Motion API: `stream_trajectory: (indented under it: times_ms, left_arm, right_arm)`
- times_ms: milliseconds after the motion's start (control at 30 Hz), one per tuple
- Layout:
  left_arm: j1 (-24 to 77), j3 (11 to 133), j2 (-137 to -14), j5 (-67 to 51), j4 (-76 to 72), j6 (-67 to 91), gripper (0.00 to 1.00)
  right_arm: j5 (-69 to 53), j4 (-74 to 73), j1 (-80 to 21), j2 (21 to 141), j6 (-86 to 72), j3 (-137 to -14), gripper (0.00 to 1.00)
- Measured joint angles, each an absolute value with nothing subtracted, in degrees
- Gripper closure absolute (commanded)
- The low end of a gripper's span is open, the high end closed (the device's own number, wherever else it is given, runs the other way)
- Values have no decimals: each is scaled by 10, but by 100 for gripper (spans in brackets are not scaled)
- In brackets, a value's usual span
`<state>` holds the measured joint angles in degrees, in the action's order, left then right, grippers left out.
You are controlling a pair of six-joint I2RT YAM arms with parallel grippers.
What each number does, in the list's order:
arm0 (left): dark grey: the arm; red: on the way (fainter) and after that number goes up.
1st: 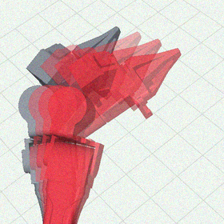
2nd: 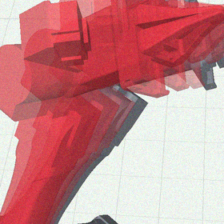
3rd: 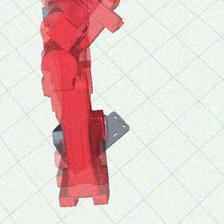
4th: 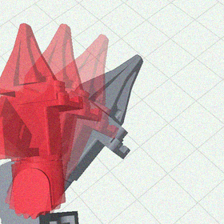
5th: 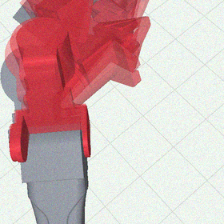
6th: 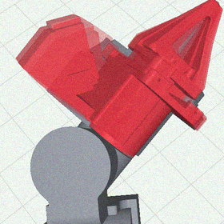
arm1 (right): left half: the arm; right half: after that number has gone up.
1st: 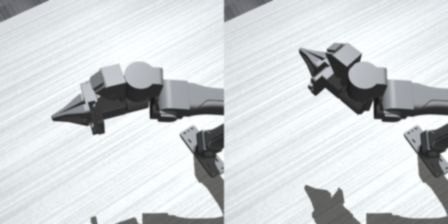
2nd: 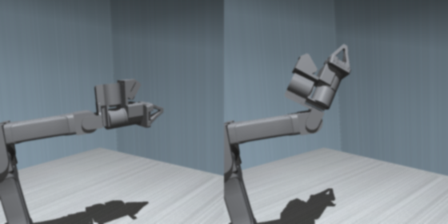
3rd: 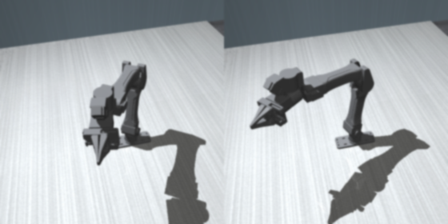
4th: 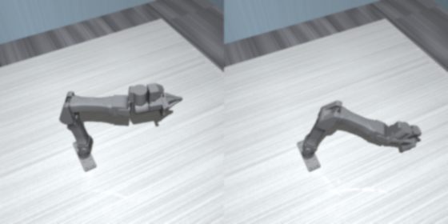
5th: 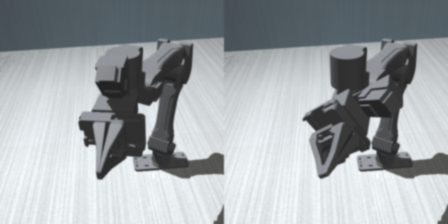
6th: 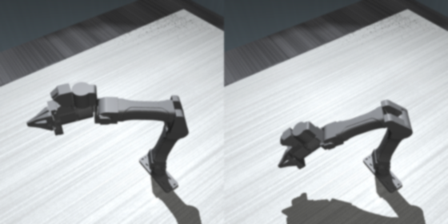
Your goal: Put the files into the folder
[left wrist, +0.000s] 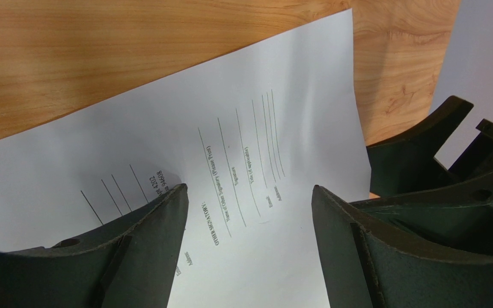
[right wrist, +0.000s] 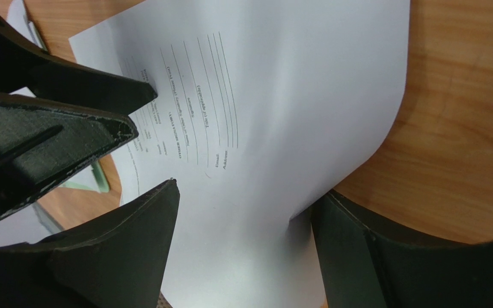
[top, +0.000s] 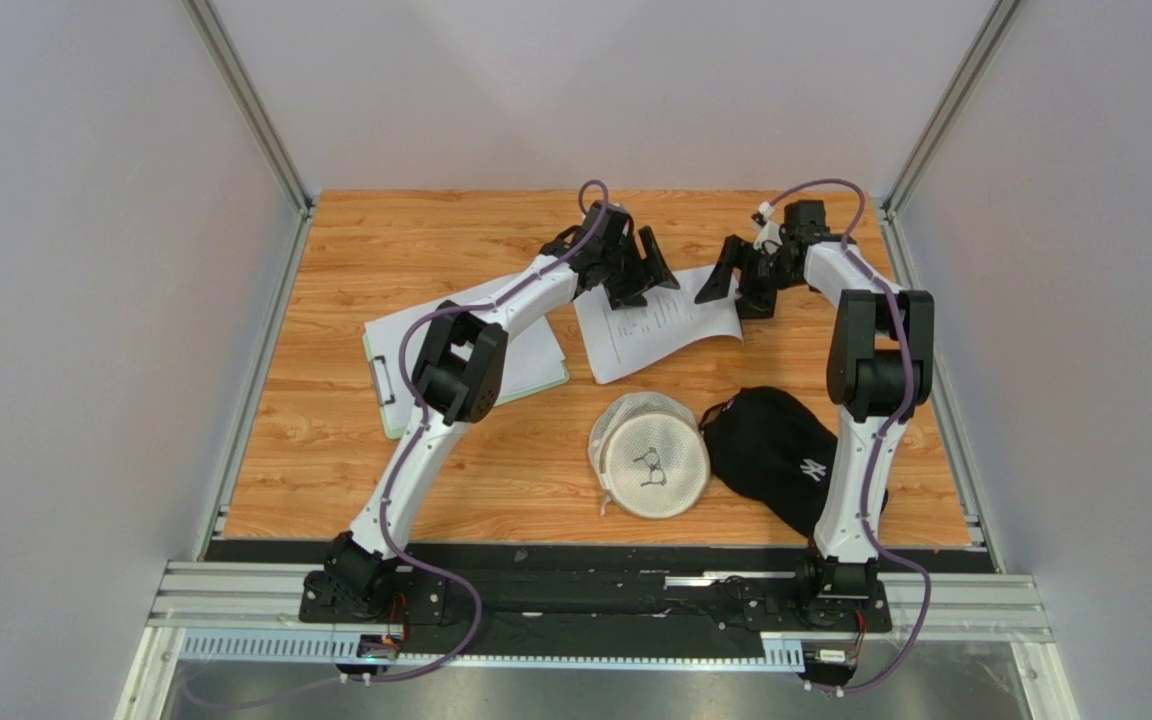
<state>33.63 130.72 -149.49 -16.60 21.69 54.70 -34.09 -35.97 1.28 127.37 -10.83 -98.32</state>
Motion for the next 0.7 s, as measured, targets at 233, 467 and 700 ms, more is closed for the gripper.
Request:
stream_trajectory:
  times_ms: [233,467,700]
  left_arm:
    - [332,1315,-1501,-185,221,545,20]
    - [332,1327,-1509,-204,222,539,20]
    - [332,1337,-1515,-218,225,531,20]
  right_arm:
    - [-377,-303,48,1243,-214,-907,24]
    - [-408,-225,60,1230,-305,-854,32]
    - [-436,-180,59,1222,-293,-840,33]
